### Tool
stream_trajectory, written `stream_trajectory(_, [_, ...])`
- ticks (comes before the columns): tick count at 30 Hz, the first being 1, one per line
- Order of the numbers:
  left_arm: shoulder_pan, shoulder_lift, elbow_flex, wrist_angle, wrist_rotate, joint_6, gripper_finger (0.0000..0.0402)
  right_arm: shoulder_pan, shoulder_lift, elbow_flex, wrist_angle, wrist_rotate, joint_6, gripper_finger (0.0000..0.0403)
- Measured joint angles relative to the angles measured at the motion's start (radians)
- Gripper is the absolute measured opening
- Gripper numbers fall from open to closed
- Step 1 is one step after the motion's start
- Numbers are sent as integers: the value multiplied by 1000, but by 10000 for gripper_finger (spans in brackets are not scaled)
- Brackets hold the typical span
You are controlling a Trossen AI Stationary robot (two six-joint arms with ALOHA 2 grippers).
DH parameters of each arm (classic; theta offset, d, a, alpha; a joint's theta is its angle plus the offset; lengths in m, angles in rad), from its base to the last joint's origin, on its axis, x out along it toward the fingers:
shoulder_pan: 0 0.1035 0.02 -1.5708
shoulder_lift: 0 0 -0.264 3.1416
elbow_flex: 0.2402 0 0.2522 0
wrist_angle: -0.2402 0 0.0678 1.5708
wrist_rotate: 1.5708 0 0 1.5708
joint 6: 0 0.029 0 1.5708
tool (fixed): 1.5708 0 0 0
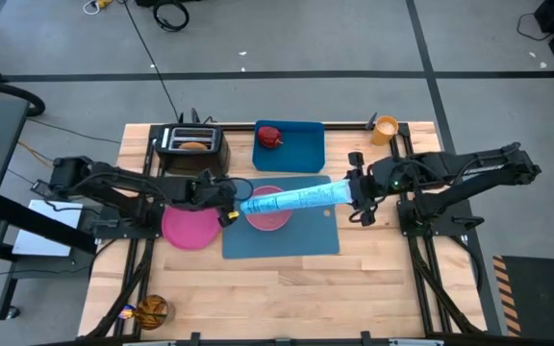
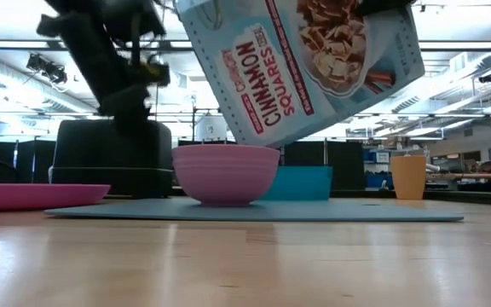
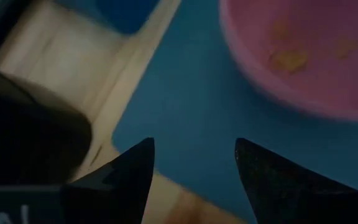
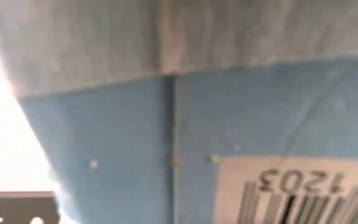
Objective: Arrange a breakfast setting
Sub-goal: Pour the cereal from the cereal box into the pink bowl
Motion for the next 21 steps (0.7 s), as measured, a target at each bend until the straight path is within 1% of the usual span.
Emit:
stream_trajectory(3, [10,38,1,57,-2,9,233,-2,-2,0,17,-32,4,152])
stream_trajectory(6, [8,76,2,169,38,54,233,0,-6,0,0,-6,3,152])
stream_trajectory(8, [7,99,2,211,45,82,233,-2,-16,0,-3,-15,5,152])
stream_trajectory(12, [13,104,2,221,39,89,233,-2,-21,0,-13,-11,20,152])
stream_trajectory(16, [23,93,3,308,32,113,233,0,-18,0,-21,-58,40,152])
stream_trajectory(19, [33,96,3,354,4,146,233,1,-20,0,-22,-18,37,152])
stream_trajectory(21, [38,96,3,358,-11,162,233,0,-19,0,-23,-27,37,152])
